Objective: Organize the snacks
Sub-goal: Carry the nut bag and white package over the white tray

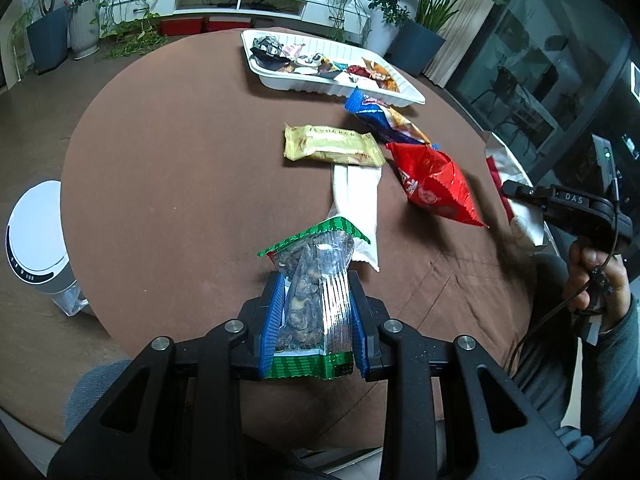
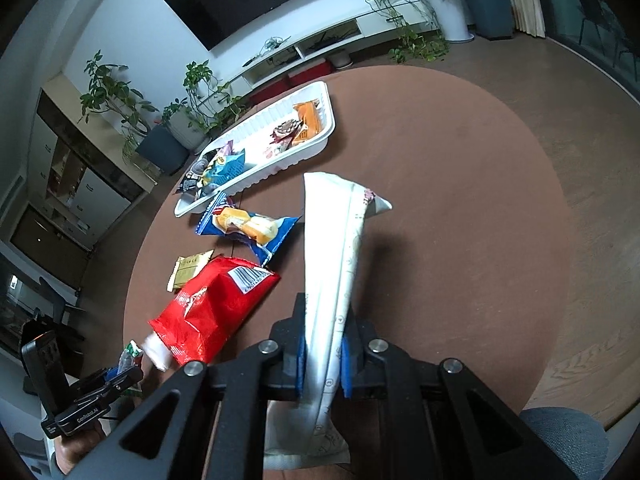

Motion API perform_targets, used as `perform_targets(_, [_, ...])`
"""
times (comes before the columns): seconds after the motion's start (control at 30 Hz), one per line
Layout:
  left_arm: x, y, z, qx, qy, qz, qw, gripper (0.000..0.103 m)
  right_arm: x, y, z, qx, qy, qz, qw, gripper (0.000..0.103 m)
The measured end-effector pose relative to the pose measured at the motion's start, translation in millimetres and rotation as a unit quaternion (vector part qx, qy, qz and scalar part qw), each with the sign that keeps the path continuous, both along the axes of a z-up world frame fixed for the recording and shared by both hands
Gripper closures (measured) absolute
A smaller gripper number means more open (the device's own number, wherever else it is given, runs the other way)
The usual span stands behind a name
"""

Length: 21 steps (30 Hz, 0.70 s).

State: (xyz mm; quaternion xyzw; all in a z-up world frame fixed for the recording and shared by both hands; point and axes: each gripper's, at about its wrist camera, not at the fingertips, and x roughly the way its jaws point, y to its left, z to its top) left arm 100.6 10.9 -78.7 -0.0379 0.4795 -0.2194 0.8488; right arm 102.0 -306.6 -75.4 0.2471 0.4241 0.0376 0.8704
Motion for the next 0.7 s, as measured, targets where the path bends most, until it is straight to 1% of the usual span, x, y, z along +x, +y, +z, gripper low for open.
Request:
perform_targets(0.17, [-1,6,8,-0.018,-0.002,0.006,0.9998,0.075,1,-1,0,0.007,-0.003,0.002,1.000,0.089])
perform_targets(0.33, [9,16,21,-0.031,-0.011,0.017,0.9993,0.075,1,-11,2,0.015,-0.006,-0.005,1.000,0.089])
perform_targets(0.53, [38,23,38,-0.042,-0.025,0.025,0.9985,0.075,5,-38,8,0.015,-0.010,-0.032,0.999,0.089])
perform_targets(0.7, [70,18,55,-0.044,-0.040,0.023,0.9980,0.075,20,-63,26,-0.005,-0.022,-0.052,0.998,0.089])
